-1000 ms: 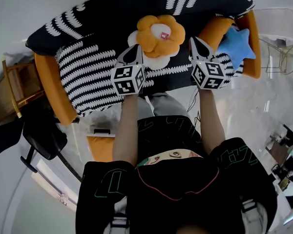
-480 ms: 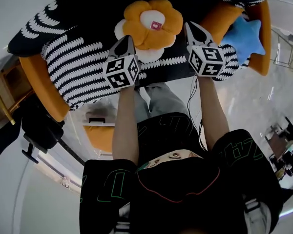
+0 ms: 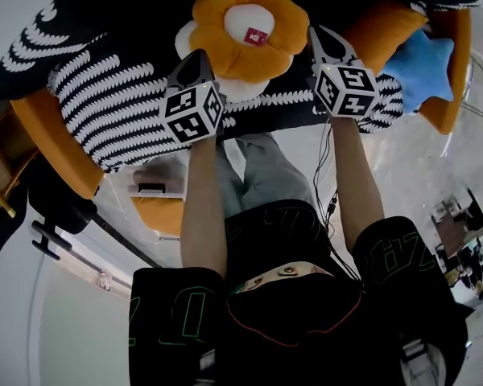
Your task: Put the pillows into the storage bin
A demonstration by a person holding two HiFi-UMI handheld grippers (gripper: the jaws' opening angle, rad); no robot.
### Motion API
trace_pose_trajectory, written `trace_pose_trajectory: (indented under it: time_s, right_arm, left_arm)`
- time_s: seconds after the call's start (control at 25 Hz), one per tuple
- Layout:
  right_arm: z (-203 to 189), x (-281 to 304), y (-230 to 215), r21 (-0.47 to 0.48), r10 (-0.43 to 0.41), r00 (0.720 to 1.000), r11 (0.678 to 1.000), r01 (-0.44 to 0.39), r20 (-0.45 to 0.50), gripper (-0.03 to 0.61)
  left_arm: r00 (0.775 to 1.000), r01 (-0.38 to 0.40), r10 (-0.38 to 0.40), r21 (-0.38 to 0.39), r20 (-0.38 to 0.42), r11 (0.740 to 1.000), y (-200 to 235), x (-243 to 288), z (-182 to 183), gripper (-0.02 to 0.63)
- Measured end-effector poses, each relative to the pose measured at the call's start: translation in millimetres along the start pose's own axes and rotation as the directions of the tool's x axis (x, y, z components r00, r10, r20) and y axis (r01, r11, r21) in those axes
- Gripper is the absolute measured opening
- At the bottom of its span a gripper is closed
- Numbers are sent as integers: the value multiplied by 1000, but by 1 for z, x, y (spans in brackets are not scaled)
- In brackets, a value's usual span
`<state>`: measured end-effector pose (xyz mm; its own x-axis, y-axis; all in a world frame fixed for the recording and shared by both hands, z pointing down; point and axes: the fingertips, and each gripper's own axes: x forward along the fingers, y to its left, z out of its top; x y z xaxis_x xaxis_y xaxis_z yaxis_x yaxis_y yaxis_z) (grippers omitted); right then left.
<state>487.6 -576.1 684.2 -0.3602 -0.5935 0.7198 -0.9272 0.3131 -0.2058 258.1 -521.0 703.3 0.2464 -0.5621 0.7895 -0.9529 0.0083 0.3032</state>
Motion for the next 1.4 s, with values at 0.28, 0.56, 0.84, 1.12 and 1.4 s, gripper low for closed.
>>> trace_pose_trajectory:
  time_s: [0.28, 0.56, 0.84, 1.12, 1.4]
  right_arm:
    - [-33, 38, -12, 13, 35, 995, 999, -34, -97, 14]
    - [-75, 72, -28, 84, 34, 973, 996, -15, -230, 294]
    - [-118, 95, -35, 210, 82, 943, 978, -13, -323, 357]
    - [-108, 87, -13, 133, 166, 906, 983, -123, -390, 151]
    - [-86, 56, 14, -9, 147, 913, 987, -162, -380, 87]
  left_arm:
    - [997, -65, 63, -41, -48, 997, 17, 30, -19, 75]
    - [985, -70, 61, -54, -163, 996, 18, 64, -47, 333]
    - [967, -51, 34, -57, -252, 997, 17, 85, -72, 299]
    - [954, -9, -5, -43, -299, 999, 7, 80, -69, 138]
    - [963, 11, -22, -42, -268, 999, -2, 41, -57, 83]
